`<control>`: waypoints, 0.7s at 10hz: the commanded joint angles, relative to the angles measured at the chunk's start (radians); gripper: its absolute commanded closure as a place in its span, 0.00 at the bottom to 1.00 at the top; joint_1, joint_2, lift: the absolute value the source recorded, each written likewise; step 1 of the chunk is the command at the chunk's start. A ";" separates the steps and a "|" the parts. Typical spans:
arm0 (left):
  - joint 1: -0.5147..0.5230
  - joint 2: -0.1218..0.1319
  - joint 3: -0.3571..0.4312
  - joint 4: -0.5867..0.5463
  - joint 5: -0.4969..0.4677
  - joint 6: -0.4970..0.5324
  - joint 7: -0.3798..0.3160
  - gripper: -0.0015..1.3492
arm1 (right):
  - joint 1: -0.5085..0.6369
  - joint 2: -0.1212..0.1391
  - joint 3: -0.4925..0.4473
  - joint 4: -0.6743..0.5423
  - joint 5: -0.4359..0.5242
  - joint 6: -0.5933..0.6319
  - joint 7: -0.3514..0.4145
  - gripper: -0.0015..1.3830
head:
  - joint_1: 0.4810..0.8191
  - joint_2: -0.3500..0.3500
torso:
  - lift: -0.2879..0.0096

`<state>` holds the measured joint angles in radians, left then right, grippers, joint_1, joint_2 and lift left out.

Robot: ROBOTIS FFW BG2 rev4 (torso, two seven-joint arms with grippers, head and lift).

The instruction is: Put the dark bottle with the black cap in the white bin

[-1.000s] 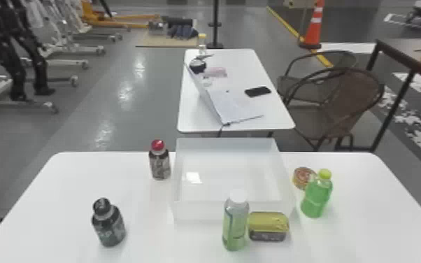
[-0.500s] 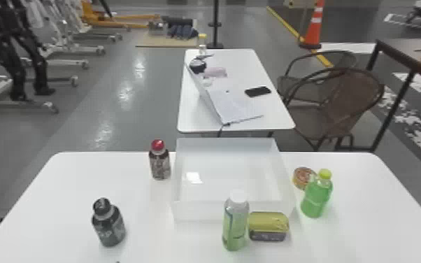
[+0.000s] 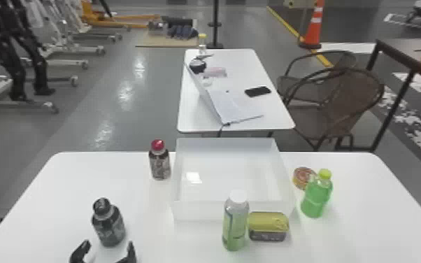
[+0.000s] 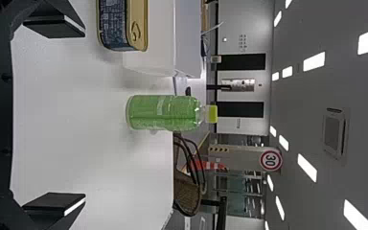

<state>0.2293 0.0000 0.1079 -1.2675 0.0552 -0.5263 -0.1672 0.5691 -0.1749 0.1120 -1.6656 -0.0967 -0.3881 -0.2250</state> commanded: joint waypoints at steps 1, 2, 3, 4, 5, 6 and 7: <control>-0.059 -0.003 0.030 0.056 -0.043 0.000 0.000 0.12 | -0.001 0.000 0.000 0.003 -0.001 0.000 0.003 0.06 | 0.20 0.50 | 0.63; -0.097 -0.003 0.039 0.096 -0.048 -0.001 0.000 0.12 | -0.003 0.002 0.002 0.003 -0.005 0.000 0.004 0.06 | 0.20 0.50 | 0.63; -0.130 -0.003 0.049 0.123 -0.052 -0.001 0.000 0.12 | -0.003 0.002 0.002 0.004 -0.006 0.000 0.006 0.06 | 0.20 0.50 | 0.63; -0.157 -0.003 0.058 0.146 -0.067 0.000 0.000 0.13 | -0.003 0.005 0.002 0.007 -0.009 0.000 0.007 0.06 | 0.20 0.50 | 0.63; -0.180 -0.003 0.070 0.168 -0.087 -0.004 0.005 0.13 | -0.006 0.005 0.002 0.009 -0.011 0.000 0.010 0.06 | 0.20 0.50 | 0.63; -0.193 -0.003 0.078 0.183 -0.094 -0.008 0.009 0.22 | -0.009 0.005 0.000 0.010 -0.012 0.000 0.015 0.06 | 0.20 0.50 | 0.63; -0.189 -0.003 0.082 0.189 -0.090 -0.009 0.020 0.60 | -0.009 0.006 0.000 0.012 -0.015 0.000 0.016 0.06 | 0.20 0.50 | 0.63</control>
<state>0.0397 0.0000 0.1867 -1.0831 -0.0353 -0.5346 -0.1450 0.5601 -0.1693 0.1122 -1.6539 -0.1105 -0.3882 -0.2087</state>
